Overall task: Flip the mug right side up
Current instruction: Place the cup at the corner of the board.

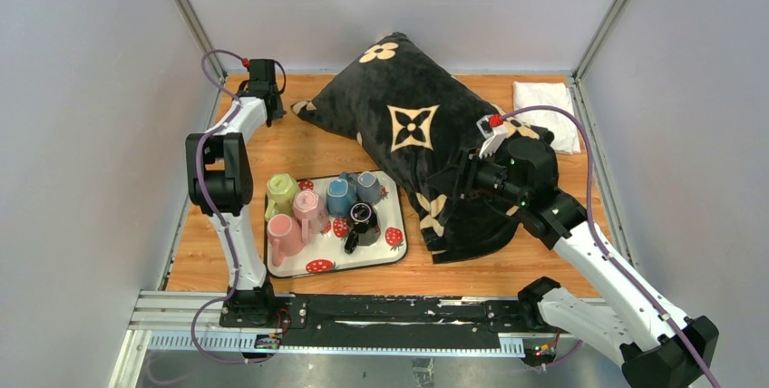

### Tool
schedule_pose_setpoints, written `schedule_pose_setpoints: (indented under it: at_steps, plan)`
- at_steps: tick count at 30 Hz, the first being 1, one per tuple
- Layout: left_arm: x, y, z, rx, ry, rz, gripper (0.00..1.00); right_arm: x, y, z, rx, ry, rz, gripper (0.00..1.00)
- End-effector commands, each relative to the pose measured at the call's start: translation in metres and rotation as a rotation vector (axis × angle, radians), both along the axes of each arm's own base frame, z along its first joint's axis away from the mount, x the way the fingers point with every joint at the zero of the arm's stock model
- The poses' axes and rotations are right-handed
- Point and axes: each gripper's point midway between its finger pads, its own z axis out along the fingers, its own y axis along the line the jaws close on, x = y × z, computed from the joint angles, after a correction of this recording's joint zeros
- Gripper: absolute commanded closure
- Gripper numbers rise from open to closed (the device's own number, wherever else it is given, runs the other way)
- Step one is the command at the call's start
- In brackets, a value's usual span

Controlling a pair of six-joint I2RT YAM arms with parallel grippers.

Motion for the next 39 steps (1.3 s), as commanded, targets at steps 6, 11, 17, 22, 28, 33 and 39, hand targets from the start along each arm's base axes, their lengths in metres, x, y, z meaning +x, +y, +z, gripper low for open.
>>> schedule_pose_setpoints:
  at_steps: [6,11,17,22,28,33,39]
  plan:
    - [0.037,0.0,0.021,0.002,-0.088,-0.033,1.0,0.003,-0.007,0.006,-0.022,-0.03,-0.024,0.48]
    - [0.037,-0.001,0.014,0.002,-0.071,-0.04,0.93,0.004,-0.007,0.004,-0.029,-0.029,-0.026,0.48]
    - [0.03,0.0,0.013,0.002,-0.055,-0.031,0.7,0.006,-0.008,0.002,-0.037,-0.031,-0.036,0.48]
    - [0.026,0.0,0.02,0.001,-0.065,-0.026,0.54,0.008,-0.008,0.0,-0.044,-0.029,-0.038,0.48]
    - [0.018,0.0,0.037,-0.005,-0.085,-0.01,0.5,0.007,-0.008,-0.001,-0.045,-0.028,-0.033,0.48]
    - [0.002,-0.003,0.068,-0.039,-0.136,0.014,0.5,0.012,-0.014,-0.006,-0.064,-0.014,-0.082,0.48]
    - [-0.036,-0.018,0.093,-0.117,-0.183,-0.007,0.49,0.028,-0.026,-0.004,-0.115,-0.004,-0.183,0.46]
